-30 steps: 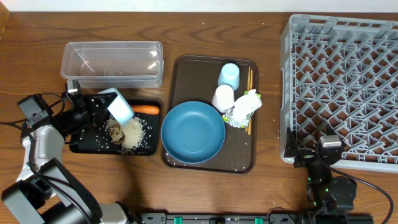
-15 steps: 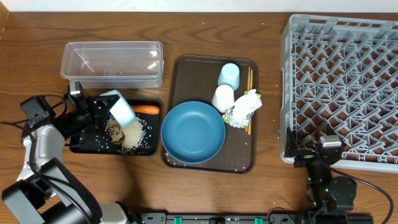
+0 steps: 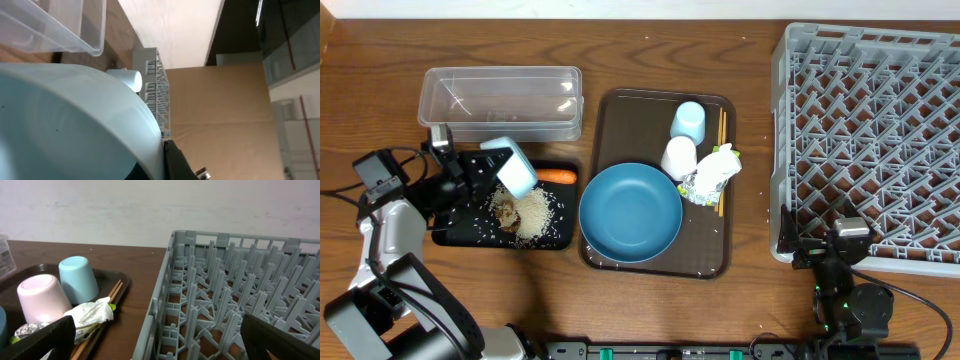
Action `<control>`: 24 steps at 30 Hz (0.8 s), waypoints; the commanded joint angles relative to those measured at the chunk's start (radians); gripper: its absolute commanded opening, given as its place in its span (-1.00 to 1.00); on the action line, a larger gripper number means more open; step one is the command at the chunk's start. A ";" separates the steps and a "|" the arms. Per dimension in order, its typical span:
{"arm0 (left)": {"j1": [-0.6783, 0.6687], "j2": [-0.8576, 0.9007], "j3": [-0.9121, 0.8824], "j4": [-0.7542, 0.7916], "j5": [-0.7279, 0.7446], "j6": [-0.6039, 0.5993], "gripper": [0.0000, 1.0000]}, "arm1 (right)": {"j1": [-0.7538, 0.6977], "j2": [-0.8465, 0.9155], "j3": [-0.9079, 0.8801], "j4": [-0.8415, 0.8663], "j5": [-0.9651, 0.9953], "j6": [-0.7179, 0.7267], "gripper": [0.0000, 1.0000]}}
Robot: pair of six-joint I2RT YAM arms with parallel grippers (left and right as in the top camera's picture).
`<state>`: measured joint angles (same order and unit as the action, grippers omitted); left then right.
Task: Sort waste into correct bins and load items into the dishwasher rack
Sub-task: 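Hold the bowl inverted over the black tray, shaking out remaining rice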
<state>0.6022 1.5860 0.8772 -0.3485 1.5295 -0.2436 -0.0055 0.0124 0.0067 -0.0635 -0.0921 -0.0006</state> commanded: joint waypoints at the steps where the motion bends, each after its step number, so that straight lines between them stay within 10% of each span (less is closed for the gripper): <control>1: -0.008 0.008 0.003 -0.011 -0.017 0.034 -0.88 | -0.006 -0.006 -0.001 -0.004 0.006 0.011 0.98; 12: -0.010 0.008 0.003 -0.007 -0.168 -0.033 -0.88 | -0.006 -0.006 -0.001 -0.004 0.006 0.011 0.98; 16: -0.018 0.008 0.003 0.040 0.032 0.053 -0.88 | -0.006 -0.006 -0.001 -0.004 0.006 0.011 0.98; 24: -0.017 0.010 0.003 0.012 -0.192 -0.155 -0.87 | -0.006 -0.006 -0.001 -0.004 0.006 0.011 0.99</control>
<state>0.5903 1.5898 0.8764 -0.3218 1.4364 -0.2928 -0.0055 0.0124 0.0067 -0.0635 -0.0921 -0.0006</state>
